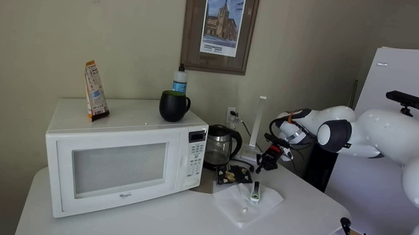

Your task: Pick up the piece of popcorn on the right and put it in the black packet

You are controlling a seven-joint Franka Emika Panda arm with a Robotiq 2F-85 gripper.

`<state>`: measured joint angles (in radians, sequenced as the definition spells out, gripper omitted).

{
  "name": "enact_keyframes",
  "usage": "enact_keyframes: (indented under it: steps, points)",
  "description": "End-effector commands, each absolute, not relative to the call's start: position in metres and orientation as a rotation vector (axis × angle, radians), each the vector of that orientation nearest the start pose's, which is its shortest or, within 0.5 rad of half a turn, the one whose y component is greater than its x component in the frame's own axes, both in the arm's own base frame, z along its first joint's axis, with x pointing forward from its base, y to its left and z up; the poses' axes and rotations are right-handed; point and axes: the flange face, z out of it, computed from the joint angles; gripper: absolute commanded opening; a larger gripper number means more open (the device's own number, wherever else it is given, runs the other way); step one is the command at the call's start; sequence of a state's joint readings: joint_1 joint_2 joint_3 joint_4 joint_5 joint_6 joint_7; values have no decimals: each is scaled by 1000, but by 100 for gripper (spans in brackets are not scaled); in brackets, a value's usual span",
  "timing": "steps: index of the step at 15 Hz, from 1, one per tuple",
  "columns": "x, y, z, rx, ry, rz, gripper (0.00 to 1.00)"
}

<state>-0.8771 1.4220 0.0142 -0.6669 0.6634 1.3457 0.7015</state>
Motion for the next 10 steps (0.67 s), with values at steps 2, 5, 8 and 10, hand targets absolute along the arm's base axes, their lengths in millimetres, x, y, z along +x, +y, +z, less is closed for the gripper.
enact_keyframes:
  steps: [2,5,8,10]
  points:
    - [522,-484,105,-1750,1760,828,0]
    - [538,-464,130,-1910,1785,833,0]
    - [554,-433,147,-2089,1794,838,0]
    - [563,-411,156,-2210,1809,832,0]
